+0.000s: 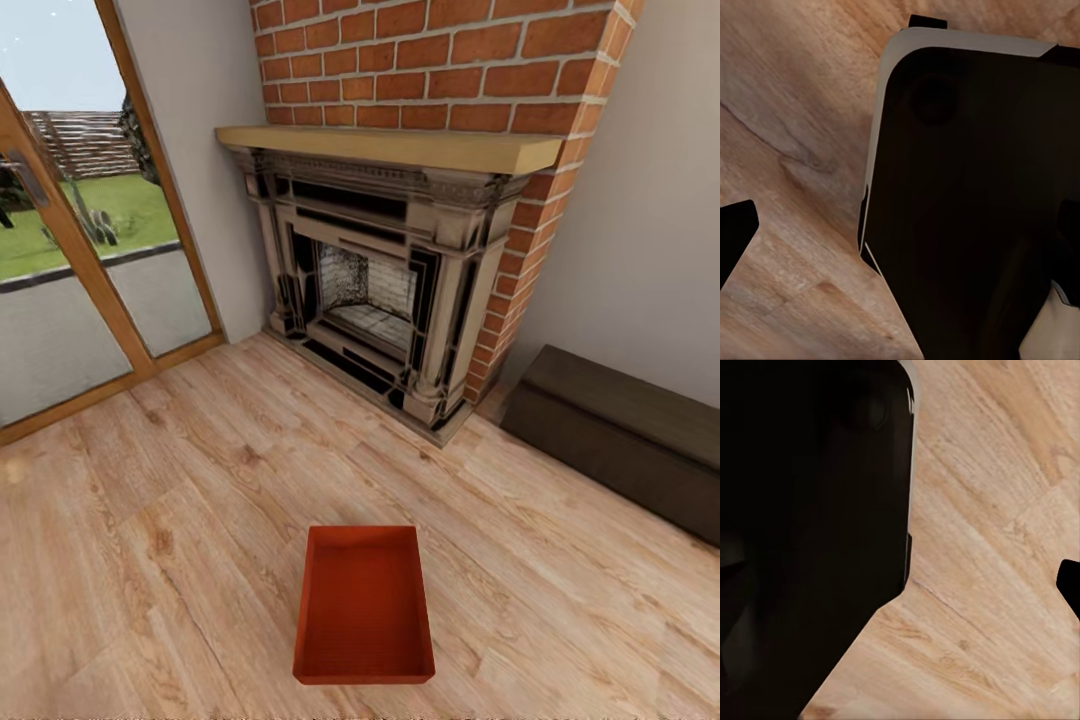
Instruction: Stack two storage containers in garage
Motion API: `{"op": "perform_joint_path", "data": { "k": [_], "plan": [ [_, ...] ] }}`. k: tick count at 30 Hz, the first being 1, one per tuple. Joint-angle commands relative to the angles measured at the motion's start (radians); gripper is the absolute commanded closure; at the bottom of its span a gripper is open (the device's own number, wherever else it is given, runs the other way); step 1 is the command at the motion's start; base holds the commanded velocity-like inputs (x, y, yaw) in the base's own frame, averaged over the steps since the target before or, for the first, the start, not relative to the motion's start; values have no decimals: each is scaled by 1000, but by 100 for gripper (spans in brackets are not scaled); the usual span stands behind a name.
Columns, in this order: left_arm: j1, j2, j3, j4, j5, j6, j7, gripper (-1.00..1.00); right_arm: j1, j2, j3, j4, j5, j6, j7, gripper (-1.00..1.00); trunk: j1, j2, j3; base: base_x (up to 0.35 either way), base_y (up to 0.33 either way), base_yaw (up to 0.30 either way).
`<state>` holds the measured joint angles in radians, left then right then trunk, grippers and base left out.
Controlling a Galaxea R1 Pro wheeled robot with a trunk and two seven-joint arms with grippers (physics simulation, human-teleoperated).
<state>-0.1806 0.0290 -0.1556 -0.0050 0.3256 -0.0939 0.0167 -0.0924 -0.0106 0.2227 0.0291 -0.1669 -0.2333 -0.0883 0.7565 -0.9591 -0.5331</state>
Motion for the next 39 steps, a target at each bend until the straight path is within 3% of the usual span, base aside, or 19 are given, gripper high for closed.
{"op": "perform_joint_path", "data": {
  "k": [1, 39],
  "plan": [
    [0, 0, -9, 0, 7, -3, 2, -100, -1, 0, 9, 3, -10, -6, 1, -100, 0, -1, -2, 0, 0, 0],
    [0, -5, -2, 2, 15, -3, -5, -100, -1, -3, 9, 3, -8, -5, 4, -100, 0, -1, -64, 0, 0, 0]
  ]
}}
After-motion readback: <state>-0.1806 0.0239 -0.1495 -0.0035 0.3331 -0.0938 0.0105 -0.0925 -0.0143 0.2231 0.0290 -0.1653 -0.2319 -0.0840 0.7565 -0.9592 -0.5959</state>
